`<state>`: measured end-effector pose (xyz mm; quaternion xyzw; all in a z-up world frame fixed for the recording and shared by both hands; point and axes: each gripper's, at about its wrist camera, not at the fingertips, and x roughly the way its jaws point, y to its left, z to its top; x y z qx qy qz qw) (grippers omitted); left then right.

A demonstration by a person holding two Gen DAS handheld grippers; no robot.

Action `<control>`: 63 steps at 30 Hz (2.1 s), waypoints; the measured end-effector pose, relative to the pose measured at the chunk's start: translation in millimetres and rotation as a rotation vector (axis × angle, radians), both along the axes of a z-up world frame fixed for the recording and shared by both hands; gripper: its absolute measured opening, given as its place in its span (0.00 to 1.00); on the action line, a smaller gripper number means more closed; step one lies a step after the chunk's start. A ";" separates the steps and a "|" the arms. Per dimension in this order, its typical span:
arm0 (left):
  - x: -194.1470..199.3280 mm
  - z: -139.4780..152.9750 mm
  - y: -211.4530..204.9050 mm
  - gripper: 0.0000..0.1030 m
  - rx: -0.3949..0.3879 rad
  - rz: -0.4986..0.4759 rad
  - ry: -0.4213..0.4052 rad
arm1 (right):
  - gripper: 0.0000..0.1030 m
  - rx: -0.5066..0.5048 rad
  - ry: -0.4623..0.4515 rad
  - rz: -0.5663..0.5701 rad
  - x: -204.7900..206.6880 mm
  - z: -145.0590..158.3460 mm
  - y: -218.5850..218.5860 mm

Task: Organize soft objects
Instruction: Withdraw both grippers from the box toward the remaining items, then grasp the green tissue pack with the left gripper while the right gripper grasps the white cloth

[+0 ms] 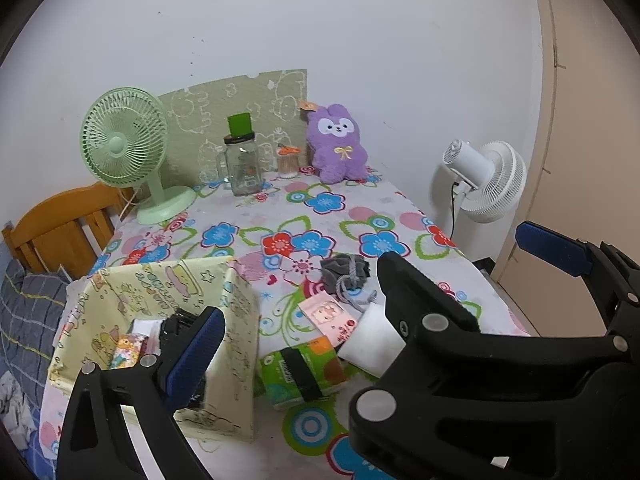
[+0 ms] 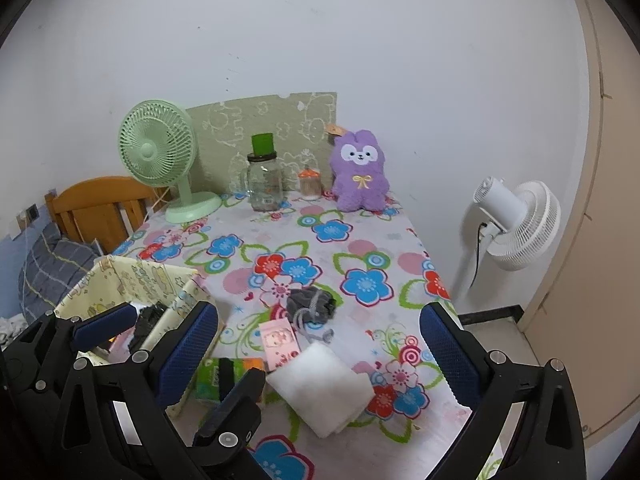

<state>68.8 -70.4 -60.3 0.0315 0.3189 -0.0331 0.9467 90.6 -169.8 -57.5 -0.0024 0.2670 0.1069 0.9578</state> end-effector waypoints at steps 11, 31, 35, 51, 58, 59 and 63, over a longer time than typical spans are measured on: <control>7.1 -27.4 -18.7 0.98 -0.003 -0.020 0.037 | 0.99 0.004 0.014 -0.023 3.6 -26.3 -16.9; 25.9 -65.2 -23.5 0.97 -0.001 0.020 0.134 | 0.99 0.021 0.124 -0.042 28.5 -72.6 -22.9; 30.6 -71.5 -18.8 0.97 -0.013 0.029 0.162 | 0.99 0.022 0.140 -0.045 31.8 -77.8 -20.4; 36.7 -96.7 2.1 0.97 -0.008 0.189 0.226 | 0.99 -0.005 0.207 -0.031 45.5 -101.1 -4.1; 46.5 -110.1 8.0 0.75 -0.024 0.206 0.285 | 0.99 -0.001 0.237 -0.035 52.4 -109.0 -3.1; 47.2 -111.1 9.1 0.74 -0.032 0.202 0.284 | 0.99 -0.001 0.242 -0.034 53.3 -110.5 -2.7; 48.2 -111.3 8.1 0.73 -0.023 0.192 0.276 | 0.99 0.018 0.264 -0.020 58.4 -114.4 -1.9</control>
